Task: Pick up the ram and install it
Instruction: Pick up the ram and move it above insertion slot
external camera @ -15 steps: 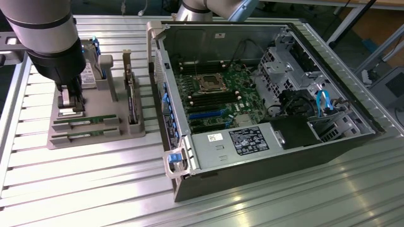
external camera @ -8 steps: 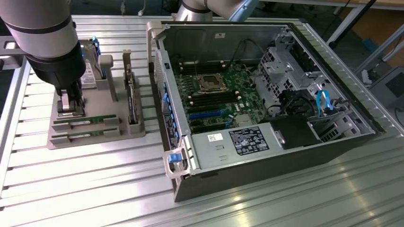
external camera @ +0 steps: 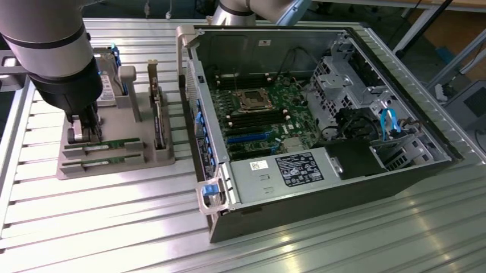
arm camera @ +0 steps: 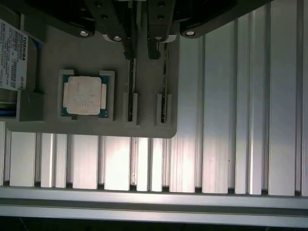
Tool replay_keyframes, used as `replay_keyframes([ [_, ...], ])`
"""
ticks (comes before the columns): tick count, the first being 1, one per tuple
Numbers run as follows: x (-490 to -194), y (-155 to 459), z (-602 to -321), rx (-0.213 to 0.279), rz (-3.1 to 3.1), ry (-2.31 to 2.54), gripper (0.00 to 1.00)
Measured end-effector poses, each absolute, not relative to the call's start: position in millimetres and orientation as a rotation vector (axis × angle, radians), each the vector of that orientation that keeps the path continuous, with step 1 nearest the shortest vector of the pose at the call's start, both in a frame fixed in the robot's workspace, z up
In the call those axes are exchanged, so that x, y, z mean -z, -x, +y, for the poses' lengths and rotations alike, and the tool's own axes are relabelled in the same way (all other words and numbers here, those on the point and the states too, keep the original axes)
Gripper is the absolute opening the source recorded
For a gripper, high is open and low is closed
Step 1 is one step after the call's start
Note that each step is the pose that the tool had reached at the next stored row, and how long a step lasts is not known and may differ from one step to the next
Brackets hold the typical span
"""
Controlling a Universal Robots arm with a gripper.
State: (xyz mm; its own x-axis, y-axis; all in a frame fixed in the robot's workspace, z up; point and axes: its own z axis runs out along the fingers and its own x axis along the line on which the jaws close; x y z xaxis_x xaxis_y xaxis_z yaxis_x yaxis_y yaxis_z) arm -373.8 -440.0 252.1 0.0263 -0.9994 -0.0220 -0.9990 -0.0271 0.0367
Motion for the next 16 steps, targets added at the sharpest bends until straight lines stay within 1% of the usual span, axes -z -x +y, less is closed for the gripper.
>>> replay_keyframes([
  [7, -252.2, 374.4, -449.4, 0.065, -2.184, -2.242, 0.24],
  [12, -250.9, 374.4, -449.5, 0.065, -2.184, -2.243, 0.24],
  [16, -243.9, 374.3, -449.5, 0.065, -2.183, -2.243, 0.24],
])
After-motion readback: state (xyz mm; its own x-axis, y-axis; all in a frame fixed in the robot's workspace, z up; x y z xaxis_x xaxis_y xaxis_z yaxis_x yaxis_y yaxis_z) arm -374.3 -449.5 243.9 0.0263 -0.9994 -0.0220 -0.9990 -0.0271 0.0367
